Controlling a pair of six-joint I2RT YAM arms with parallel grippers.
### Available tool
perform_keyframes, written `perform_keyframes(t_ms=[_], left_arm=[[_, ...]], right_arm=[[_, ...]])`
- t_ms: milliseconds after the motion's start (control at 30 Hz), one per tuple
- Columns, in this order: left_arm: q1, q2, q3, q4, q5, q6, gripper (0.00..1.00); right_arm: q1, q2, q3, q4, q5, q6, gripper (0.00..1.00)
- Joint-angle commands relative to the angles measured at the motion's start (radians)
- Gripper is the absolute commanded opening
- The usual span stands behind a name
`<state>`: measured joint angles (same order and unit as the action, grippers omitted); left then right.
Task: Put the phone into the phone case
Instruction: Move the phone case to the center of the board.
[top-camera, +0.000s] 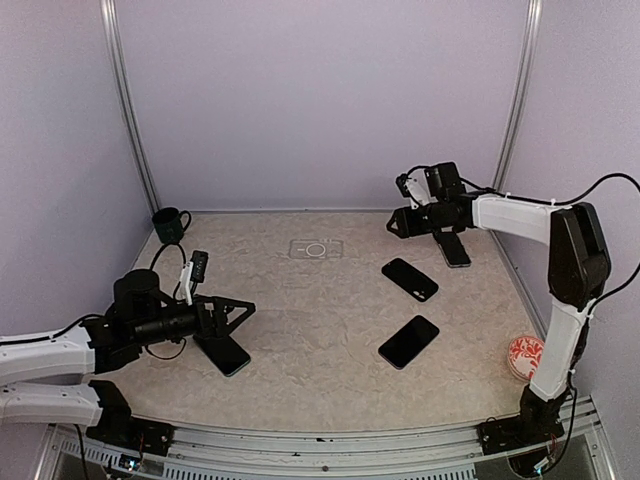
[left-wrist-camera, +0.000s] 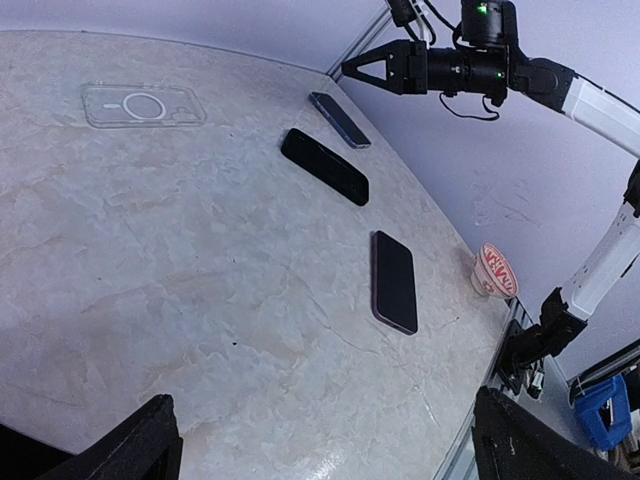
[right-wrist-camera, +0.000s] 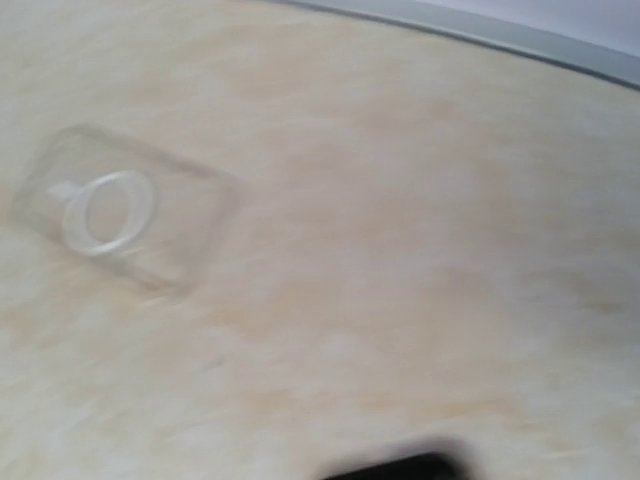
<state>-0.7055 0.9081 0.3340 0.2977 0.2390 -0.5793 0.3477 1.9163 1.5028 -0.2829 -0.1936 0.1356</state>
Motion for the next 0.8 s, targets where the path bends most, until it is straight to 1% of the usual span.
perform_keyframes(t_ms=[0,67,100,133,167,333,433,600,667,767], left_arm=[[-0.004,-0.068,0.032,-0.081,0.007,-0.007,0.99],[-0.006,-0.102,0.037,-0.112,0.001,-0.010,0.99],[-0.006,-0.115,0.041,-0.127,-0.003,-0.010,0.99],[-0.006,-0.132,0.044,-0.142,-0.012,-0.010,0.99],[-0.005,-0.152,0.047,-0.153,-0.020,-0.010,0.99],[-0.003,-0.183,0.048,-0.165,-0.041,-0.019,0.99],[-0.002,-0.172,0.037,-0.142,-0.035,-0.034,0.99],[-0.002,-0.158,0.032,-0.120,-0.029,-0.041,0.99],[-0.003,-0.156,0.033,-0.118,-0.030,-0.039,0.99],[-0.003,-0.154,0.033,-0.120,-0.028,-0.039,0.99]], right_arm=[[0.009,-0.082,-0.104,0.084,-0.010,0.011,0.48],[0.011,-0.107,-0.144,0.093,0.002,0.017,0.48],[0.011,-0.118,-0.164,0.097,0.010,0.018,0.51],[0.011,-0.126,-0.181,0.097,0.024,0.017,0.54],[0.011,-0.129,-0.193,0.095,0.043,0.019,0.60],[0.024,-0.125,-0.257,0.101,0.078,0.014,0.64],[0.057,-0.112,-0.282,0.104,0.117,-0.011,0.63],[0.088,-0.088,-0.306,0.107,0.139,-0.019,0.58],[0.091,-0.077,-0.311,0.106,0.157,-0.013,0.57],[0.091,-0.061,-0.305,0.088,0.244,0.006,0.57]])
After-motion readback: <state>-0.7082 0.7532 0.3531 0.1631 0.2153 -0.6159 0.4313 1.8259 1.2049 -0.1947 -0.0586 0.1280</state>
